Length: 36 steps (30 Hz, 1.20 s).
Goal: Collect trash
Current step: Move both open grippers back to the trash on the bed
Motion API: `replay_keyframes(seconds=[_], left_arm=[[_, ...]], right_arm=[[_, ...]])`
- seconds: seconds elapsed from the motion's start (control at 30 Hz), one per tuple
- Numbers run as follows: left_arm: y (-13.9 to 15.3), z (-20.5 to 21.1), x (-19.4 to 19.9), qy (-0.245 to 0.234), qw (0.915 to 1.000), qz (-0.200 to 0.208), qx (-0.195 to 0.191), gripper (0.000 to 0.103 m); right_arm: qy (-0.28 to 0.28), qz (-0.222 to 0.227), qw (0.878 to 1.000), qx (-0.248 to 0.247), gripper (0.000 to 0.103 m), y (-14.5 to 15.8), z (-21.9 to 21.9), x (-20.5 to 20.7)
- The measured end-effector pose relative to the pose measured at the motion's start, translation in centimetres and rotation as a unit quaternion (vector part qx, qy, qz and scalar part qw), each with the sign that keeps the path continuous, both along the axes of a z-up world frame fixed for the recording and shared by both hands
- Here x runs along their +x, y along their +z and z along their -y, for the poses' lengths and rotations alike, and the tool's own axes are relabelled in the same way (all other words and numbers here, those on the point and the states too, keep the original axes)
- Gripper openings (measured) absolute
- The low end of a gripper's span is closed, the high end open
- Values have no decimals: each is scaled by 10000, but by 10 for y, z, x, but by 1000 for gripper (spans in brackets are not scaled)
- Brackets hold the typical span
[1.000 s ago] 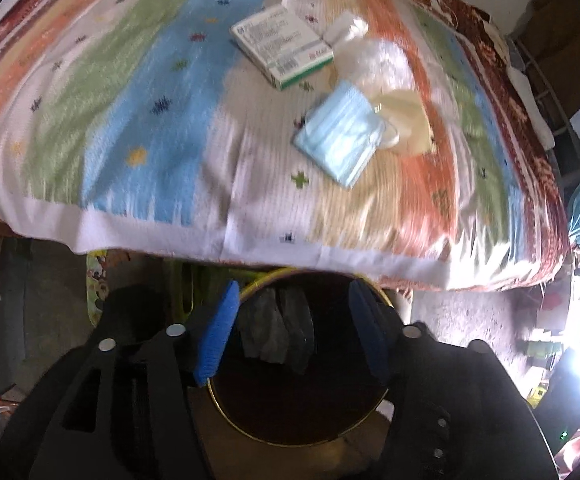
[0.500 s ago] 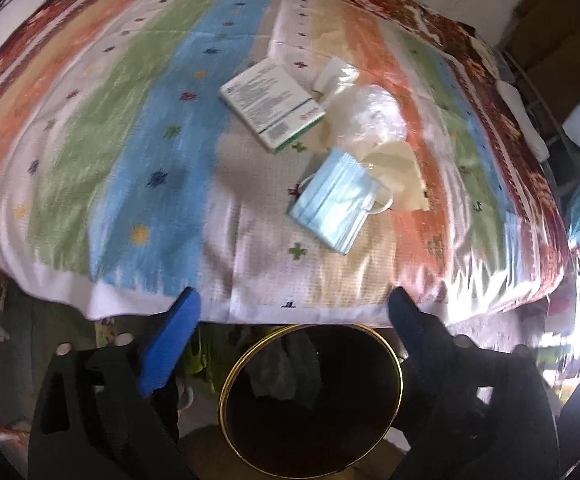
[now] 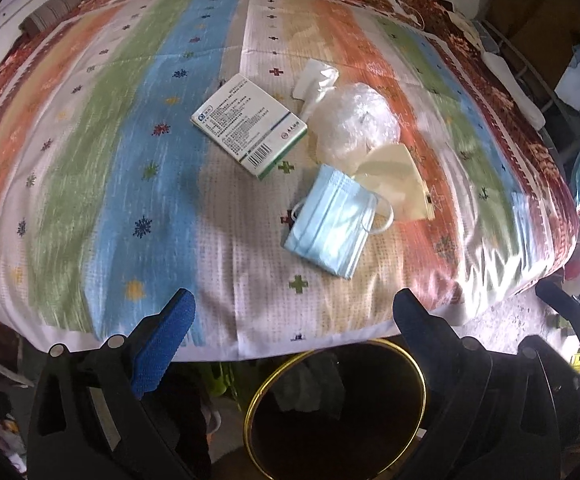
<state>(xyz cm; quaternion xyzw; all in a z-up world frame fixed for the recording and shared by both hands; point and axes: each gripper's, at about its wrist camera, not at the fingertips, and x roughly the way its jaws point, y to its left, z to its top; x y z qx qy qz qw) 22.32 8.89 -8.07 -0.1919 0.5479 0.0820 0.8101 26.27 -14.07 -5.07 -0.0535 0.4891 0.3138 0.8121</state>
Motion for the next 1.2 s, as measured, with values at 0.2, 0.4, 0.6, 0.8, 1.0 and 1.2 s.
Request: replay_keyframes(seconds=[0.2,0.4,0.6,0.8,1.0,1.2], left_arm=[[-7,-5,12,-248,9997,8,-41,97],[-19,-3,25,-593,9982,-68,20,97],[-26,-5,33,-577,9981,-23,-216,96],[-39,-8,42,-613,9979,-23,-190,95],[-49,-12,51,-679,9976,-23,-155,93],[-51,-14,60,-629,9976,129,-269,90]], right_arm=[[-49,-52,10000,51,94,-3,-7,20],[-100,-210,9997,93,91,-10,-13,40],[-116,-256,9995,138,86,-15,-22,56],[-132,-480,9987,103,81,-31,-36,75],[-192,-638,9978,34,75,-46,-44,94],[-179,-757,9970,-55,64,-56,-52,109]])
